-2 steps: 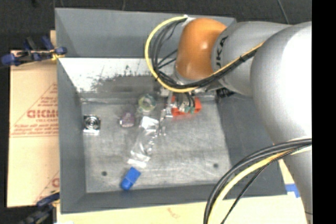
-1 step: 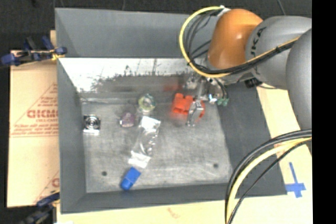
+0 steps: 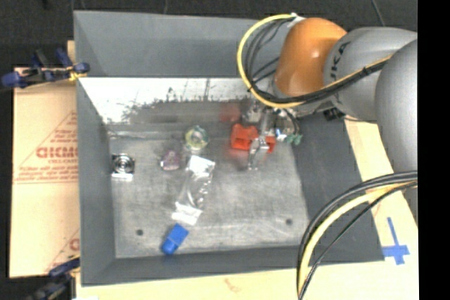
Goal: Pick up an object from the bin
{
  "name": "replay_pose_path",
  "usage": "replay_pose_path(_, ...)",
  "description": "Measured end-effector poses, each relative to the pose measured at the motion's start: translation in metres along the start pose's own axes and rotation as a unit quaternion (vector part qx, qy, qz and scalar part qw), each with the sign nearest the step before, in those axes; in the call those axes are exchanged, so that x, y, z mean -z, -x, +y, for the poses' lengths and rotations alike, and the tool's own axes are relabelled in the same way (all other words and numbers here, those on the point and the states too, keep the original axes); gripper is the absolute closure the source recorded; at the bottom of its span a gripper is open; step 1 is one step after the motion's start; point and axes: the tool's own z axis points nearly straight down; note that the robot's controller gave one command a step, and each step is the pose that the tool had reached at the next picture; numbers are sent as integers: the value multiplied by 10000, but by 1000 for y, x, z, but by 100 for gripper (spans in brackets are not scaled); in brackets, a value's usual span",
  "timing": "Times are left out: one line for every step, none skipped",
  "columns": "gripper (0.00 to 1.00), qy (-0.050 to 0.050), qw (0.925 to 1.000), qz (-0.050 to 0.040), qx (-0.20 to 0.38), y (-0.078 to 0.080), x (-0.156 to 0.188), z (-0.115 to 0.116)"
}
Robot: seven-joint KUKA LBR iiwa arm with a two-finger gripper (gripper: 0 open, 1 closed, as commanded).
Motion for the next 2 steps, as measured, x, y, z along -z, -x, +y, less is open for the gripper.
replay_pose_path(100, 0, 10000, -55, 8, 3, 1, 1)
replay_pose_path(100, 18, 9999, 23, -105, -7, 103, 1)
